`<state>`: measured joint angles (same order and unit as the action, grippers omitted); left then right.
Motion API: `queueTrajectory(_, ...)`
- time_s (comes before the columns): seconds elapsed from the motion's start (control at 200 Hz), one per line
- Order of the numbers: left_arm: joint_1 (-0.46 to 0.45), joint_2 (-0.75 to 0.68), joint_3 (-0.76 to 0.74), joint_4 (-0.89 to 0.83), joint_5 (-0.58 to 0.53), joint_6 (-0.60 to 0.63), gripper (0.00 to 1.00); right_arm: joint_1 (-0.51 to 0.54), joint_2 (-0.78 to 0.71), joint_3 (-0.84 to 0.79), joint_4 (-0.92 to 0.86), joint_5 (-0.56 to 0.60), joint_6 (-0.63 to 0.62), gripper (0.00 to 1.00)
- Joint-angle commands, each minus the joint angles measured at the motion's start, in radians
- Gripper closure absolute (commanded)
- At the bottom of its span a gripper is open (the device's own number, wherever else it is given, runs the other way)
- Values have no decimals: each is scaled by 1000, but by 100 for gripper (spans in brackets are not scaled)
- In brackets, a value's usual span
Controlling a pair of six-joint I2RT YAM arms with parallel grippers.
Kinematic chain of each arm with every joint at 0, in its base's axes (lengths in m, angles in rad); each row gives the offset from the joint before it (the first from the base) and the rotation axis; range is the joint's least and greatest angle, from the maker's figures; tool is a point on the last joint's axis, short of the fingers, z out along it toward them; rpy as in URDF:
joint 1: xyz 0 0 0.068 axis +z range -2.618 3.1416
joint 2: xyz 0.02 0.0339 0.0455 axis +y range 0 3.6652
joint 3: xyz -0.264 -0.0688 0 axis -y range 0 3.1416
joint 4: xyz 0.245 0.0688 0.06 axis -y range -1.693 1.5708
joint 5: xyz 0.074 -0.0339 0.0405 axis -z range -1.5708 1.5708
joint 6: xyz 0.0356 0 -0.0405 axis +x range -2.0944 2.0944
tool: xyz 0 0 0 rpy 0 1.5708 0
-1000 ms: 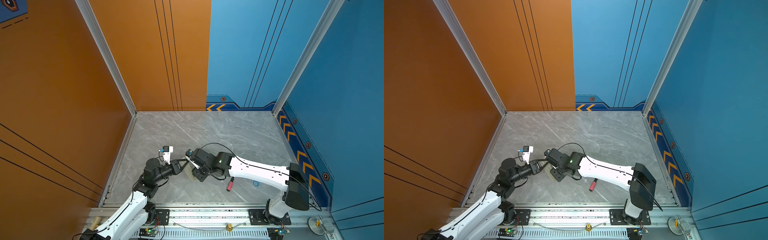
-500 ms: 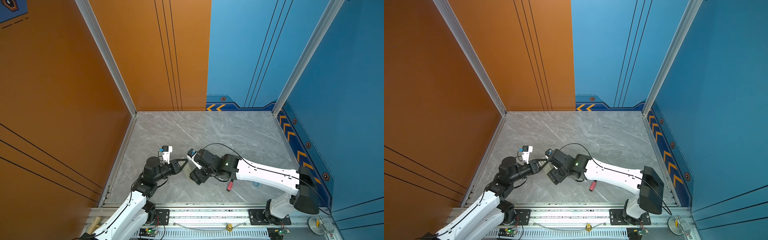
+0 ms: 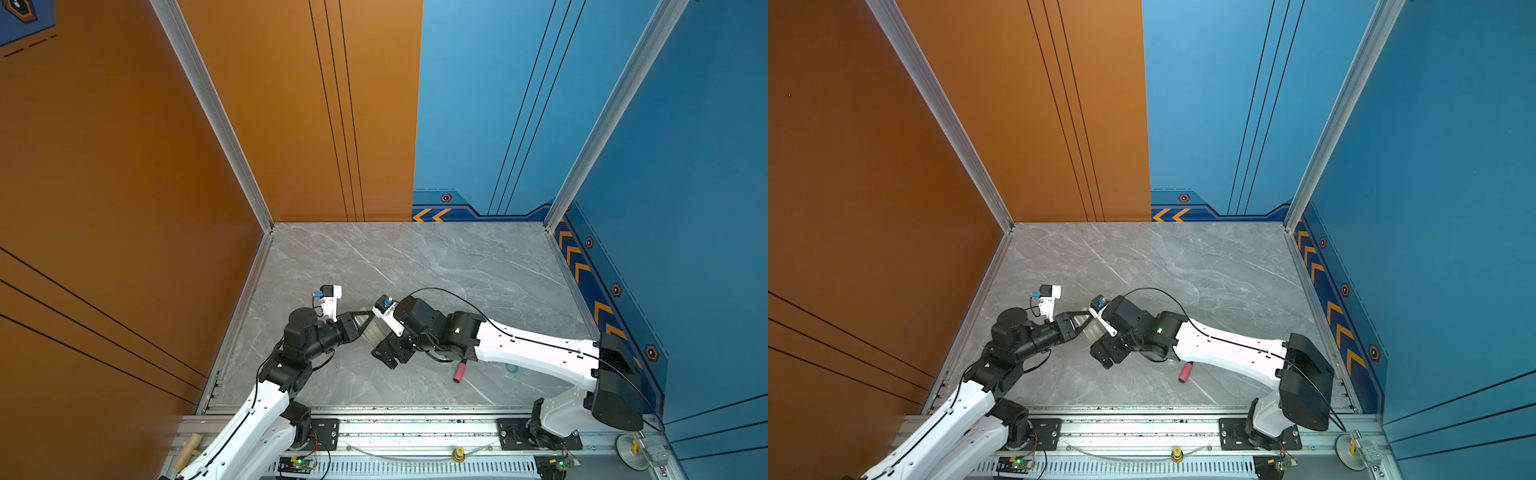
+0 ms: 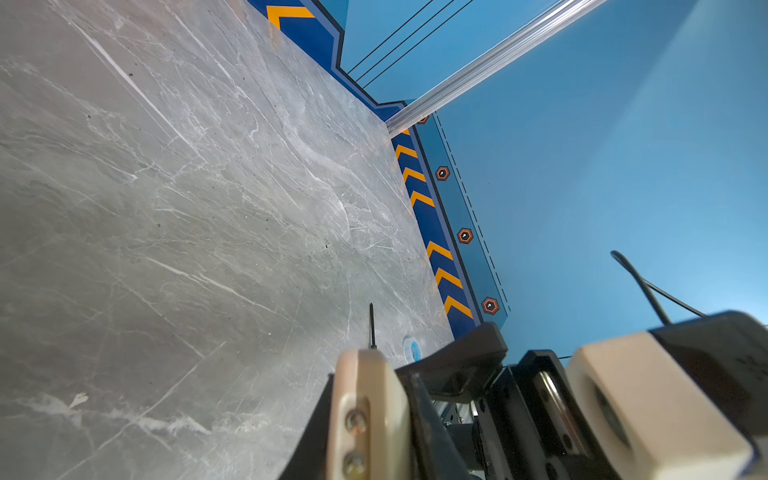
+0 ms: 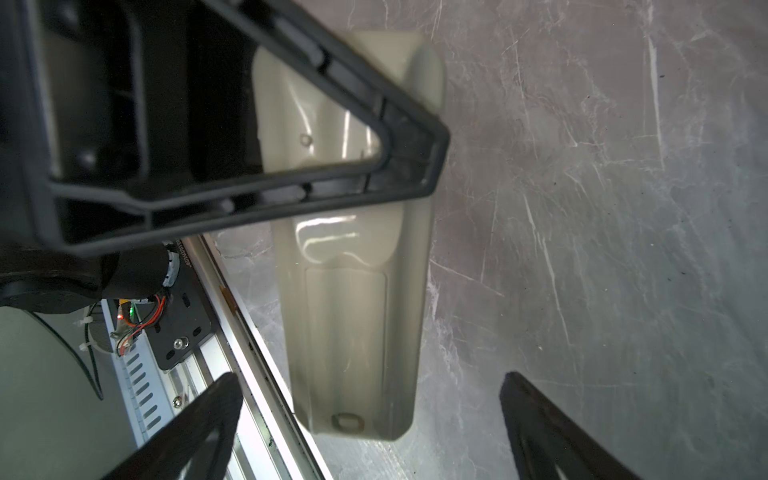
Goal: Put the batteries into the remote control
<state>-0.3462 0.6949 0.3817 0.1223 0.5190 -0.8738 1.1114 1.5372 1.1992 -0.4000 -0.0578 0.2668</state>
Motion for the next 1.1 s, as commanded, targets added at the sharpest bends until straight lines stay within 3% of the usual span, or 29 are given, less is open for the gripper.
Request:
queueTrajectory(0.0, 5, -1, 40, -29, -31, -19, 100, -7, 39, -15, 50, -18, -28, 11)
queueTrajectory(0.305, 7, 5, 54, -69, -58, -25, 100, -9, 63, -46, 107, -27, -45, 32)
queueTrajectory(0.696, 11, 24, 69, -40, -47, -22, 100, -15, 30, -75, 132, -54, -67, 79)
queueTrajectory(0.816, 12, 26, 76, -13, -23, -8, 81, -24, -12, -101, 156, -68, -57, 85)
queueTrajectory(0.916, 12, 31, 80, 15, 4, 5, 59, -33, -47, -116, 157, -72, -60, 89)
queueTrajectory(1.096, 12, 32, 94, 67, 66, 34, 7, -72, -111, -167, 178, -115, -45, 92)
